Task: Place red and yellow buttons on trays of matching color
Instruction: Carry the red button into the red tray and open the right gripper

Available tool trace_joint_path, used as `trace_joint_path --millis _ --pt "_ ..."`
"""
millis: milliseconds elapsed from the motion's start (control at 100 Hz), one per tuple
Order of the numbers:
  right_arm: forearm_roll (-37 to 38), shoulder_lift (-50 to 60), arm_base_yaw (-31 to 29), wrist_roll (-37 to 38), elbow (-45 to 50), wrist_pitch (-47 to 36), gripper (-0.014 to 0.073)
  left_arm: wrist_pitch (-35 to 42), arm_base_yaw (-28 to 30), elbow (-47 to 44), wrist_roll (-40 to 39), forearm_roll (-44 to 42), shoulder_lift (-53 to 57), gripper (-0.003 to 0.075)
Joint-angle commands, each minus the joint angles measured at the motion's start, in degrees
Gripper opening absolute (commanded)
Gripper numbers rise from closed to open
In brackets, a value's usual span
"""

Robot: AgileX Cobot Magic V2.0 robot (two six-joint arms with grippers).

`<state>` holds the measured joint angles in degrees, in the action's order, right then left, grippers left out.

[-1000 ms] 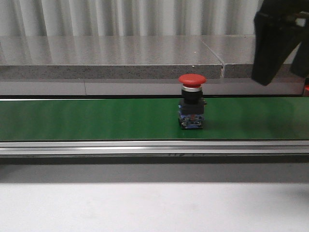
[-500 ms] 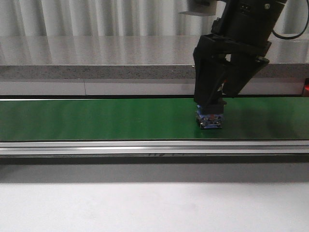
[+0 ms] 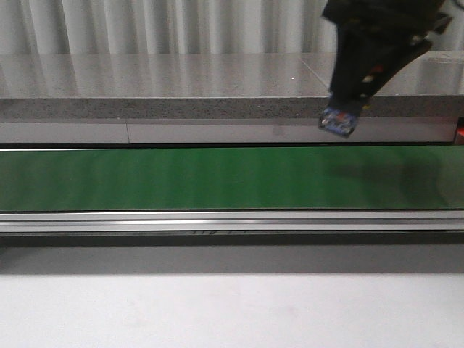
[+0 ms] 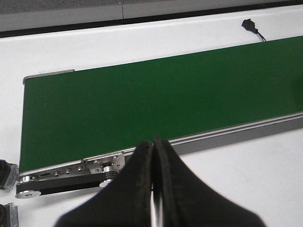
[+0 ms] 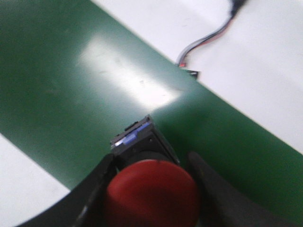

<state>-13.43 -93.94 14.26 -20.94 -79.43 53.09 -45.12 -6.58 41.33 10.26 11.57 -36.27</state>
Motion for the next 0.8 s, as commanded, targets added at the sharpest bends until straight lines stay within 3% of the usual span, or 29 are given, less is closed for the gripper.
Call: trace_joint_path --millis 0,230,440,560,790 --pt "-0.4 5.5 -6.5 3.0 -1.9 -2.6 0.0110 3.8 -0.4 1.5 0.1 1.3 0.0 -0.0020" --pt "-0.4 7.8 -24.0 4.3 -1.8 -2.6 0.0110 3.8 -0.4 1.5 0.1 1.3 0.0 -0.0020" --pt "-0.4 6.3 -39.2 12.0 -1.7 -4.7 0.0110 3.8 -0.4 1.5 0.1 1.3 0.0 -0.0020" --pt "-0.4 4.0 -44.5 14.6 -1.7 -5.9 0.0110 3.8 -0.4 1.5 0.1 1.3 0.0 -0.0020" --pt "-0.4 -2.1 -49.3 15.8 -2.1 -10.6 0.0110 3.8 -0.4 1.5 0.1 1.3 0.0 -0.0020"
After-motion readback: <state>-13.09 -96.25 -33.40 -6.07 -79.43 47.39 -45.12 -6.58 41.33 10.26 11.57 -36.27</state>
